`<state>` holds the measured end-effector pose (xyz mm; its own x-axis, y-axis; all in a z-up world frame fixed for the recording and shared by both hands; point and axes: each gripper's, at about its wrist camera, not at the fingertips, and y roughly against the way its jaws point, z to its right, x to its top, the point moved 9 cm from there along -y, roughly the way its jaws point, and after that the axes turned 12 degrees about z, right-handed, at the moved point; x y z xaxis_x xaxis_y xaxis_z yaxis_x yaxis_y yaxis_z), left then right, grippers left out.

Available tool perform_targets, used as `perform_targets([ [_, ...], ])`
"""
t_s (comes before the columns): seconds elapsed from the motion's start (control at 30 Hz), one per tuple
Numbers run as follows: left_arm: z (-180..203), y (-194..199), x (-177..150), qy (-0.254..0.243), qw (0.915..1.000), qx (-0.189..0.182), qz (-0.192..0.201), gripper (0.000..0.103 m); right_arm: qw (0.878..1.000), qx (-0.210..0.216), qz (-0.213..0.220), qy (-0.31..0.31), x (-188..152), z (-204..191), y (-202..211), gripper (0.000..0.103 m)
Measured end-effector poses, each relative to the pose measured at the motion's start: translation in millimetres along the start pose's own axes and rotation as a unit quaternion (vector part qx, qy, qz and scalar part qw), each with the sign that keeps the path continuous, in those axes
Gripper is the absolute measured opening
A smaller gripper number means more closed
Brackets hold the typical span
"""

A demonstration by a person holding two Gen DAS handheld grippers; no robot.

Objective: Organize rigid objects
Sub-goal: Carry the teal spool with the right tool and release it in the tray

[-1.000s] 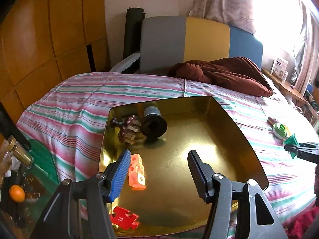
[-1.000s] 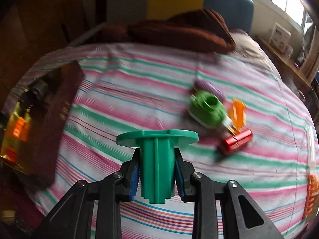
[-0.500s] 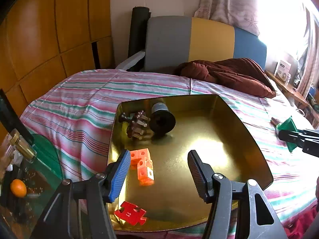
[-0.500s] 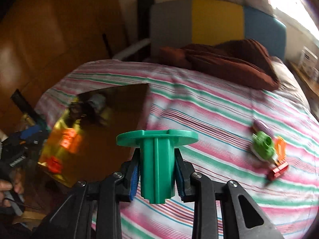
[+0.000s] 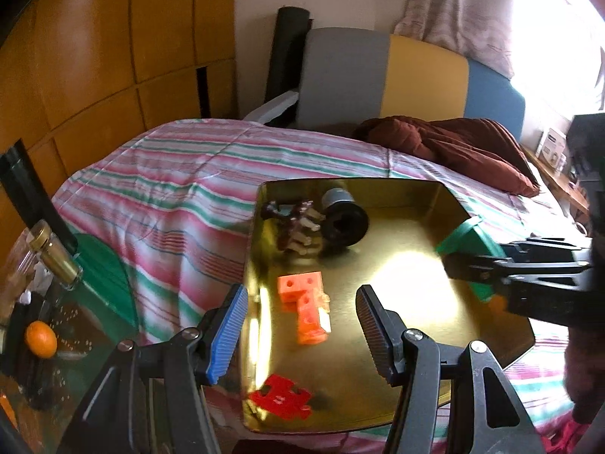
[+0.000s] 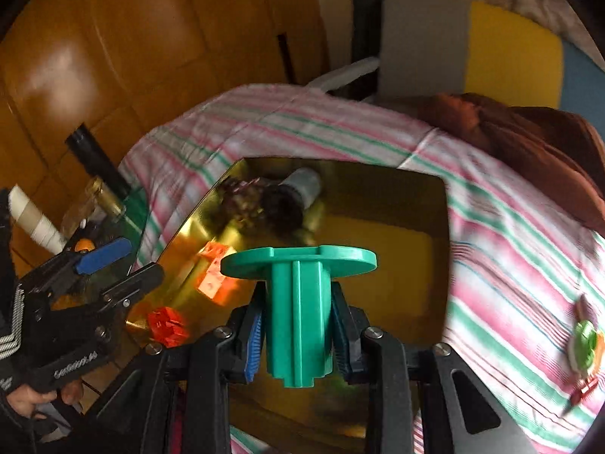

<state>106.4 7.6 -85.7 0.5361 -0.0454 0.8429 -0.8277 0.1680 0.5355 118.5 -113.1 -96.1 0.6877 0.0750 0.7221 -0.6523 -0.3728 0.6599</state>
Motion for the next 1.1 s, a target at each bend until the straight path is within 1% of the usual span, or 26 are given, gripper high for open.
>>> perform_targets([
  [0.2, -33, -4, -7, 0.023, 0.9992, 0.030, -0.009, 0.060, 0.999, 0.001, -0.037, 0.006, 4, -19, -47, 0.030],
  [0.27, -41, -6, -10, 0.029, 0.9988, 0.037, -0.014, 0.060, 0.998, -0.004, -0.065, 0.002, 2, -21, -68, 0.030],
  [0.37, -47, -9, -15, 0.035, 0.9983, 0.043, -0.020, 0.060, 0.996, -0.016, -0.090, -0.010, 0, -22, -97, 0.030],
  [0.43, -49, -9, -17, 0.035, 0.9982, 0.044, -0.021, 0.060, 0.994, -0.021, -0.105, -0.032, -3, -19, -115, 0.030],
  [0.5, -50, -9, -18, 0.035, 0.9982, 0.045, -0.020, 0.060, 0.992, -0.027, -0.115, -0.044, -8, -17, -123, 0.031],
  [0.53, -51, -9, -19, 0.035, 0.9982, 0.045, -0.020, 0.060, 0.993, -0.025, -0.106, -0.047, -6, -17, -123, 0.033],
  [0.57, -52, -10, -19, 0.035, 0.9981, 0.046, -0.021, 0.060, 0.993, -0.021, -0.104, -0.048, -5, -18, -122, 0.038],
  [0.63, -52, -11, -20, 0.037, 0.9980, 0.047, -0.021, 0.060, 0.993, -0.010, -0.107, -0.056, -7, -21, -119, 0.041],
  [0.77, -49, -6, -17, 0.033, 0.9983, 0.045, -0.016, 0.060, 0.994, -0.008, -0.093, -0.062, -7, -19, -107, 0.041],
  [0.87, -47, -2, -13, 0.031, 0.9985, 0.043, -0.010, 0.060, 0.995, -0.005, -0.074, -0.067, -4, -19, -91, 0.041],
  [0.97, -43, 2, -9, 0.024, 0.9988, 0.042, -0.003, 0.060, 0.997, -0.003, -0.049, -0.059, 1, -18, -74, 0.043],
  [1.1, -36, 6, -6, 0.018, 0.9992, 0.037, 0.002, 0.060, 0.998, -0.017, -0.014, -0.051, 4, -9, -44, 0.043],
])
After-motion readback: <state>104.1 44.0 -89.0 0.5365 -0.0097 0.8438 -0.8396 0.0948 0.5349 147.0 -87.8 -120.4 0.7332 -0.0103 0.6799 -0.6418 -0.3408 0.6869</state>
